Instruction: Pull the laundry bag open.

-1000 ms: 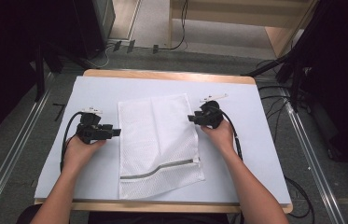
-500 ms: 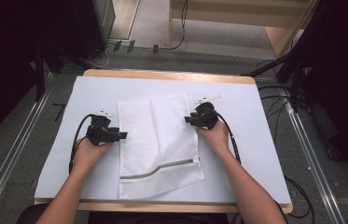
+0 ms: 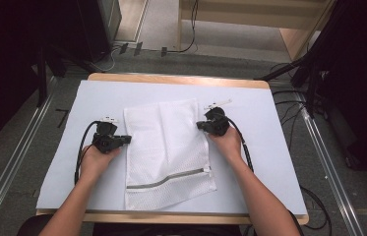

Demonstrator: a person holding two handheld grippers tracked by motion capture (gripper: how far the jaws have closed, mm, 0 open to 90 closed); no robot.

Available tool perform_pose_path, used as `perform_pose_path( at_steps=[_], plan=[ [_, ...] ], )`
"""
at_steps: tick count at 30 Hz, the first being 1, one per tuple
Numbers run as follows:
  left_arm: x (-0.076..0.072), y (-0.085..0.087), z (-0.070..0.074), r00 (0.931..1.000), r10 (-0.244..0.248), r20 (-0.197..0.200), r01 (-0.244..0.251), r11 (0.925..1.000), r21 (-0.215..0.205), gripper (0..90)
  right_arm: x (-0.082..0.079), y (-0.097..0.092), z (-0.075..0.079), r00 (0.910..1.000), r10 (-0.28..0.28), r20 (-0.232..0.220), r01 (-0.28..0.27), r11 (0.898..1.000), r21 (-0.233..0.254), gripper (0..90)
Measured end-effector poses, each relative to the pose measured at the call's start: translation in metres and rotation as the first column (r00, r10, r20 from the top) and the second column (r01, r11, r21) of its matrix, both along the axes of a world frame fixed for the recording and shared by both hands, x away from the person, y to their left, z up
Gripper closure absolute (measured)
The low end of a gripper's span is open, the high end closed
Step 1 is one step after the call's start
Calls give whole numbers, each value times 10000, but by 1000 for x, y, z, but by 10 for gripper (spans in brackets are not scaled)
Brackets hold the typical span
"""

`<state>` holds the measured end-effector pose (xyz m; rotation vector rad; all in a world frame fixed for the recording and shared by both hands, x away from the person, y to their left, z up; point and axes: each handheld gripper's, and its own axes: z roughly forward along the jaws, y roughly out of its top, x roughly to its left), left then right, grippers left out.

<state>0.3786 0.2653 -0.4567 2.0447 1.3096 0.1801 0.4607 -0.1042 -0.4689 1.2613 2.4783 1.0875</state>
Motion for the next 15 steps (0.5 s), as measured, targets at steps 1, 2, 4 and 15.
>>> perform_pose_path(
  at_steps=[1,2,4,15],
  plan=[
    [1,-2,0,10000,-13,-14,13,10000,31,900,0,-1,0,10000,-3,0,3,10000,26,900],
    [1,-3,0,10000,-26,-7,26,10000,54,900,1,-2,0,10000,-67,-26,67,10000,39,900],
    [3,-3,1,10000,-4,-99,4,10000,35,900,1,-4,1,9998,-173,-82,173,9998,44,900],
    [14,1,7,9997,229,-43,-230,9996,-190,900,3,-13,3,9991,-412,-96,412,9991,-34,900]
  ],
)
